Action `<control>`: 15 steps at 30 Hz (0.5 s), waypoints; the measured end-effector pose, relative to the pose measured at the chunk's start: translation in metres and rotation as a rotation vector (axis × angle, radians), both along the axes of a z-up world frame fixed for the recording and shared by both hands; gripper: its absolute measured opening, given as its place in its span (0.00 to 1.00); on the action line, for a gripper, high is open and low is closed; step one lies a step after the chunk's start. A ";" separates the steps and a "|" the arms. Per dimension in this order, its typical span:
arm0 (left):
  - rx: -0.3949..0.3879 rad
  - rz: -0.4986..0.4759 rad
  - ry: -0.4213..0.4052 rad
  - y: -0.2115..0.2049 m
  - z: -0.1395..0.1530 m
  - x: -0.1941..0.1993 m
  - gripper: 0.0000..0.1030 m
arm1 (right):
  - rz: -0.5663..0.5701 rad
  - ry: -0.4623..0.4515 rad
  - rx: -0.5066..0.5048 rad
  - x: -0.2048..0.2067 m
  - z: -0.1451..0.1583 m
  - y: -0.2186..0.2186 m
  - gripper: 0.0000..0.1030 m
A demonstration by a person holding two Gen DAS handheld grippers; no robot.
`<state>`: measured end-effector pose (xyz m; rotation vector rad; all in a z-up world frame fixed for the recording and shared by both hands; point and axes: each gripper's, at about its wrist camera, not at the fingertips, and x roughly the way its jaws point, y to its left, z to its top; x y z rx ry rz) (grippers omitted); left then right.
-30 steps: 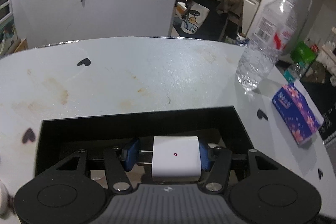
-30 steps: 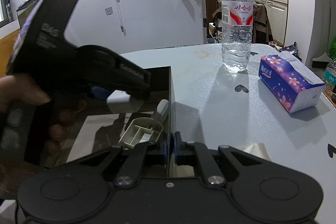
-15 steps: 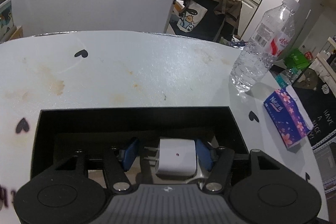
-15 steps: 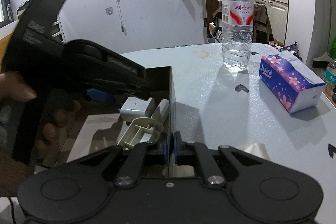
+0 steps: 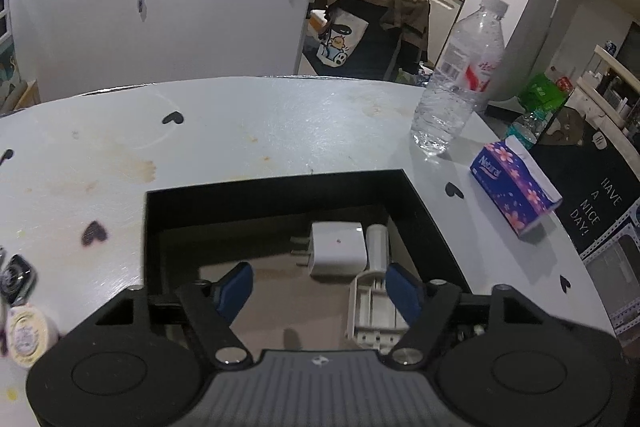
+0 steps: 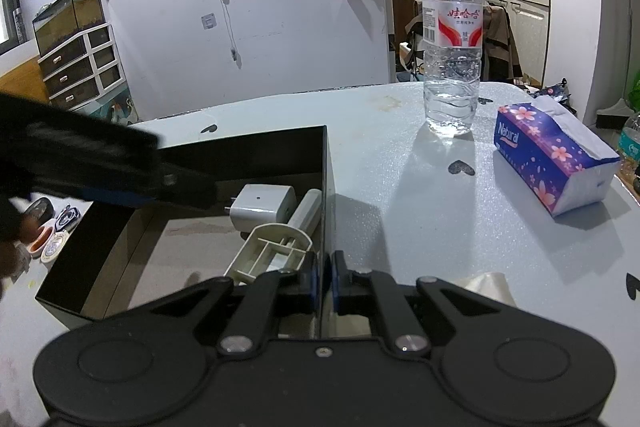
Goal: Organize rigid objects
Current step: 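Lower the white charger into the black box and open the left gripper, then move the left tool back to the larger white charger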
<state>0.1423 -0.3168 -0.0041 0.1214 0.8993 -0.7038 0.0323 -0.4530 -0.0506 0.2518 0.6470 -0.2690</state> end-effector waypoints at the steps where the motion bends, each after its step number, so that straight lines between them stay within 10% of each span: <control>1: 0.002 0.002 -0.012 0.004 0.003 -0.005 0.78 | 0.000 0.000 0.000 0.000 0.000 0.000 0.07; 15: -0.024 0.011 -0.145 0.037 0.020 -0.046 1.00 | 0.000 0.003 -0.002 0.000 0.000 0.000 0.07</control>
